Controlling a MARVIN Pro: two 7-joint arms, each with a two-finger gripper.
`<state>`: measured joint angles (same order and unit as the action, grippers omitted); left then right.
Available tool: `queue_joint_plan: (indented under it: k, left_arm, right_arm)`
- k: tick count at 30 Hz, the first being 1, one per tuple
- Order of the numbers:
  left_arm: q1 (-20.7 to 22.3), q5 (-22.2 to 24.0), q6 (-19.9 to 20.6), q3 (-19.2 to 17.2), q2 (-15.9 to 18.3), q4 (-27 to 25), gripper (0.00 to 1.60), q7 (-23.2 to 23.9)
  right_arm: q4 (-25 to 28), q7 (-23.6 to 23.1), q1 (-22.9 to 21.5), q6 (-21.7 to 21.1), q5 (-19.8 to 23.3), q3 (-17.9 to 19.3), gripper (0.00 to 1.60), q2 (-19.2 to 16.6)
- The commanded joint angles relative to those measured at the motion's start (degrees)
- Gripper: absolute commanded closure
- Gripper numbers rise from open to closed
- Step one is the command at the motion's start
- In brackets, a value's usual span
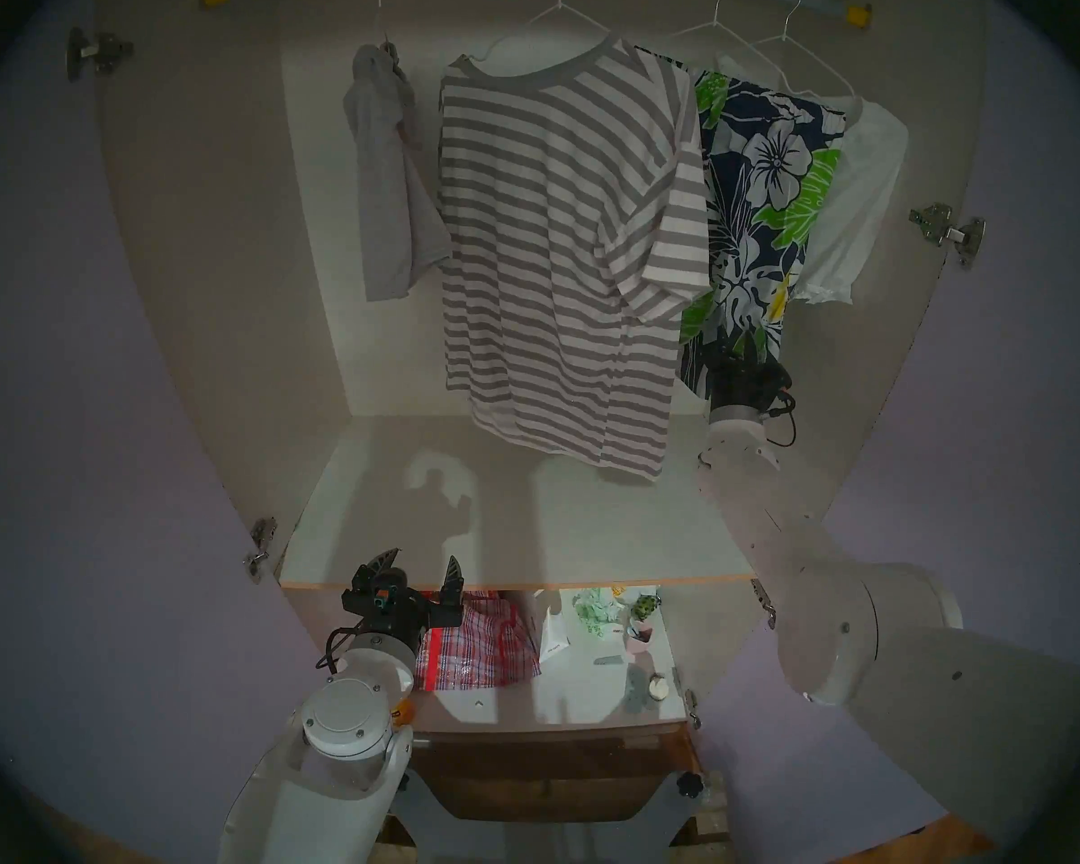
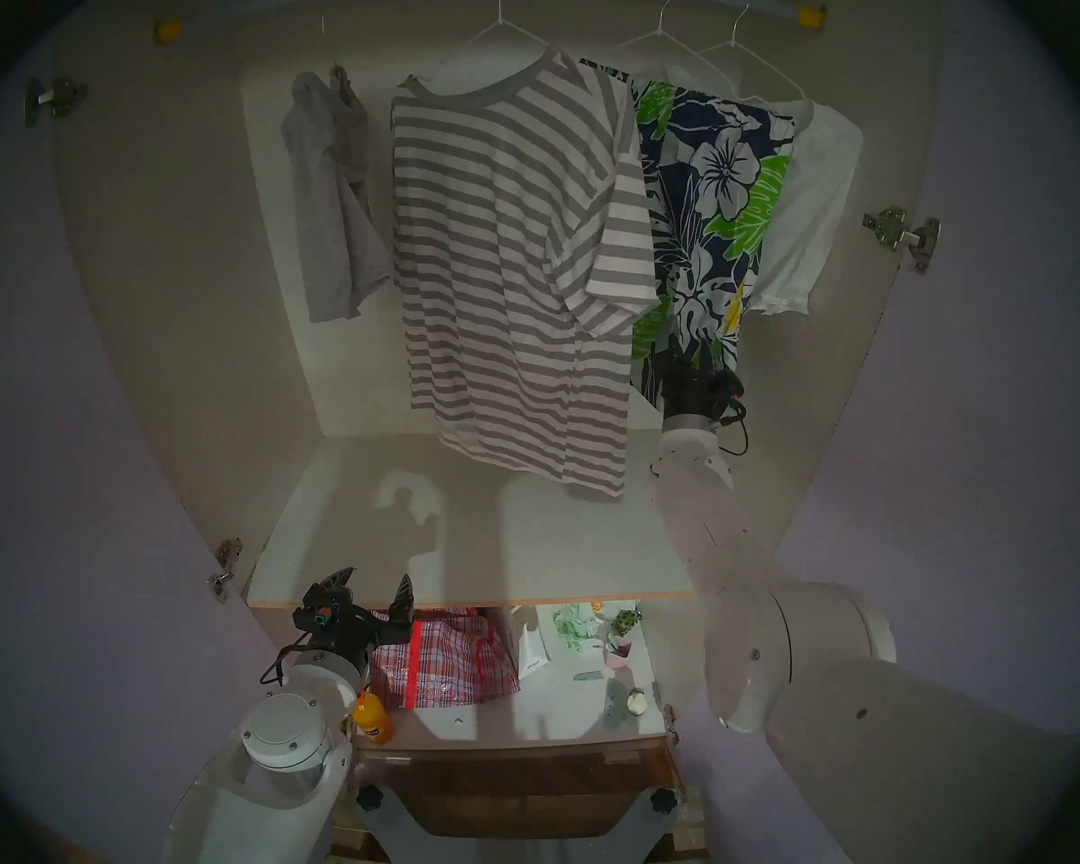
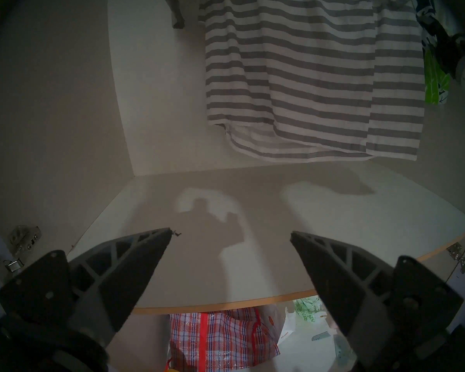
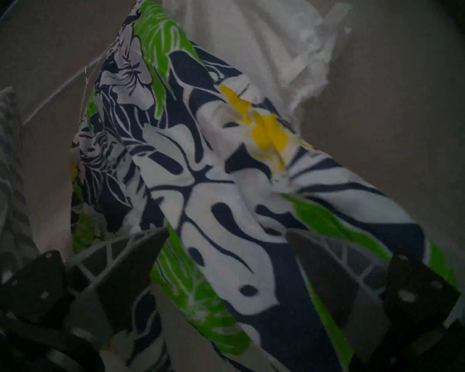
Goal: Move and arrange clothes and pants in the wardrobe
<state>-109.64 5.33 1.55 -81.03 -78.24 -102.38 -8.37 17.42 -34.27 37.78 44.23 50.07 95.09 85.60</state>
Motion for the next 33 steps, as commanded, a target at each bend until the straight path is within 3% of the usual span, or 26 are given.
queue_joint_plan:
  k: [1, 7, 19, 33]
  left_arm:
    - [0.6, 0.0, -0.6, -0.1, 0.0, -1.5, 0.0, 0.0]
    - [0.7, 0.2, -0.6, 0.1, 0.2, -1.5, 0.0, -0.2]
    - [0.8, 0.5, -0.6, 0.4, 0.6, -1.5, 0.0, -0.6]
    - [0.9, 0.8, -0.5, 0.7, 1.0, -1.3, 0.0, -1.0]
  right_arm:
    - [-3.6, -2.0, -3.7, 1.5, -2.3, -2.2, 0.0, -1.1]
    - [-7.8, -2.8, -4.0, 3.9, -3.2, -4.0, 0.0, -0.8]
    - [-9.7, -3.8, 0.3, 8.2, -7.5, -9.7, 0.0, -0.1]
    - [-11.7, 4.4, 1.9, 8.8, -11.6, -15.8, 0.0, -0.4]
